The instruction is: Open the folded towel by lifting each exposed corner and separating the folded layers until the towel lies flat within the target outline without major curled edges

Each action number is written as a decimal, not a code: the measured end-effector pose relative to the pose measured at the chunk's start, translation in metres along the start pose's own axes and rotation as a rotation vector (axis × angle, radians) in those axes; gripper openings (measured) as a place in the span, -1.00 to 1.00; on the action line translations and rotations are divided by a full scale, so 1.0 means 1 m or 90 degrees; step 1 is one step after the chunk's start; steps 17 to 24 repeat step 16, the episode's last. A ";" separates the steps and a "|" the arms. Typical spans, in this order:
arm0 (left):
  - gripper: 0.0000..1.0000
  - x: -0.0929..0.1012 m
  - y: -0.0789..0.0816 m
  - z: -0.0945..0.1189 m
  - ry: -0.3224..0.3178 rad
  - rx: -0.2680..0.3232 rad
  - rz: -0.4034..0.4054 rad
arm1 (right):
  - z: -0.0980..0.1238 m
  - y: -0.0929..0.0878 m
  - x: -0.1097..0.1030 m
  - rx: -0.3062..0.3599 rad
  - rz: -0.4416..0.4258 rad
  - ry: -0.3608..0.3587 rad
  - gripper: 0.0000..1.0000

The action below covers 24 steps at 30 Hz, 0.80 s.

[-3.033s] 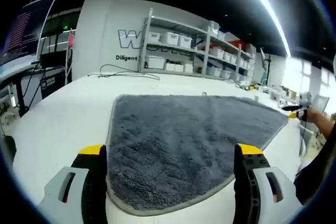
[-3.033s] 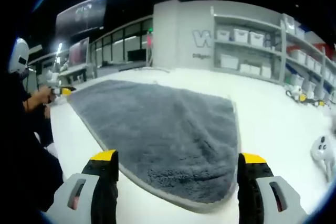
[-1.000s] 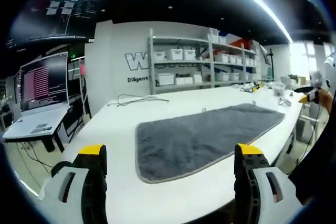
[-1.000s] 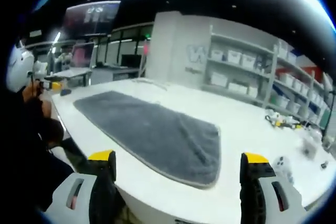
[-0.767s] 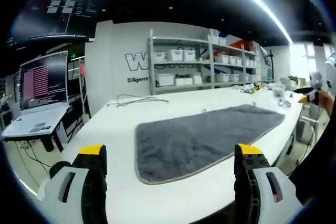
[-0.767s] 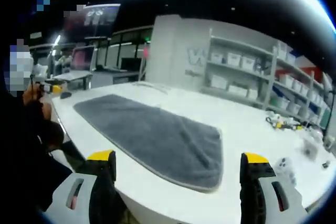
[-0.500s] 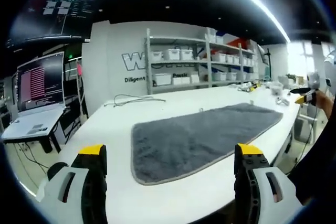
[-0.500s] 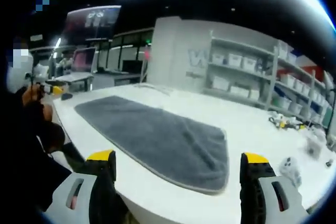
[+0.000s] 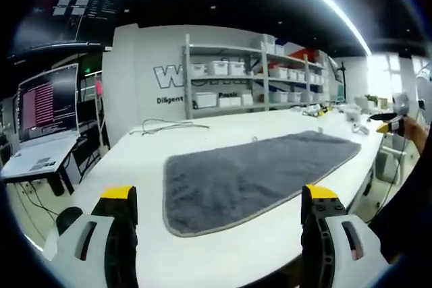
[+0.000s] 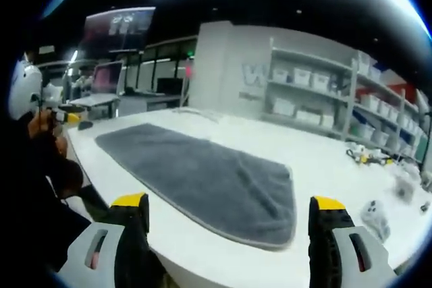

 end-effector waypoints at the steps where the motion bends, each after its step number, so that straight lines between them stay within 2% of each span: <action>1: 0.99 0.000 0.000 0.000 -0.001 0.000 -0.001 | 0.000 0.000 0.000 -0.001 0.000 0.000 0.99; 24: 0.99 0.000 -0.001 -0.007 -0.009 -0.007 -0.004 | 0.001 -0.006 0.003 -0.008 -0.007 -0.007 0.99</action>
Point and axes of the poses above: the point that each gripper's makers call its tool centre point, and the gripper's own axes: z roughly backward along the fingers, x roughly to its right, y roughly out of its top, the point moved 2 cm from there along z, roughly backward along the fingers, and after that the axes turned 6 degrees about z, right-handed, at the moved point
